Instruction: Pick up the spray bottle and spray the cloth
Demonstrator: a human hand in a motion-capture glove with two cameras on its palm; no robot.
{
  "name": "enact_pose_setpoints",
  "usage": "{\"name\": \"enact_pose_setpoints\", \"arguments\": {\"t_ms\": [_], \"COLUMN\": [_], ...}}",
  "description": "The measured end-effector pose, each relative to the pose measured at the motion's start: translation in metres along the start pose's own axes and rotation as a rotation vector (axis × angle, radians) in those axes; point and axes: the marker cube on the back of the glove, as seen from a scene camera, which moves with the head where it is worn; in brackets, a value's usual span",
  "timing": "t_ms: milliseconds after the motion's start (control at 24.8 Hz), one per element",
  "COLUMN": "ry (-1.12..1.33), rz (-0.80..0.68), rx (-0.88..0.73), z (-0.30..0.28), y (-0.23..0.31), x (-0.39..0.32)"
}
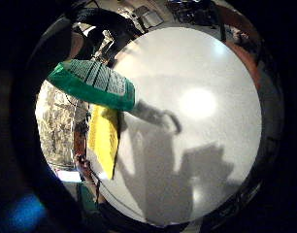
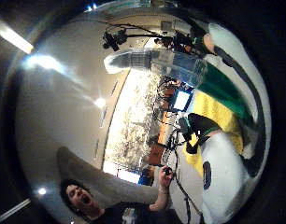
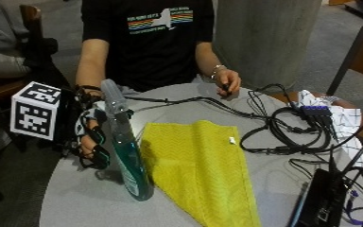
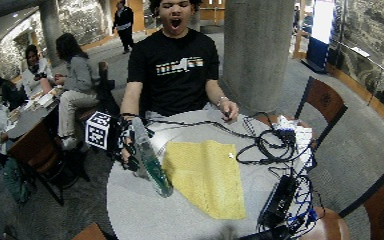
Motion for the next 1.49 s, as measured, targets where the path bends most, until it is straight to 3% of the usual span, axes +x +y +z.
{"name": "enact_pose_setpoints", "arguments": {"t_ms": [202, 646, 969, 1252, 1494], "ry": [-0.016, -0.049, -0.070, -0.024, -0.025], "rz": [0.009, -0.085, -0.067, -0.008, -0.012], "rx": [0.006, 0.241, 0.222, 0.048, 0.022], "z": [0.012, 0.007, 0.006, 0.009, 0.012], "y": [-0.014, 0.004, 0.007, 0.005, 0.000], "x": [0.003, 0.008, 0.007, 0.008, 0.007]}}
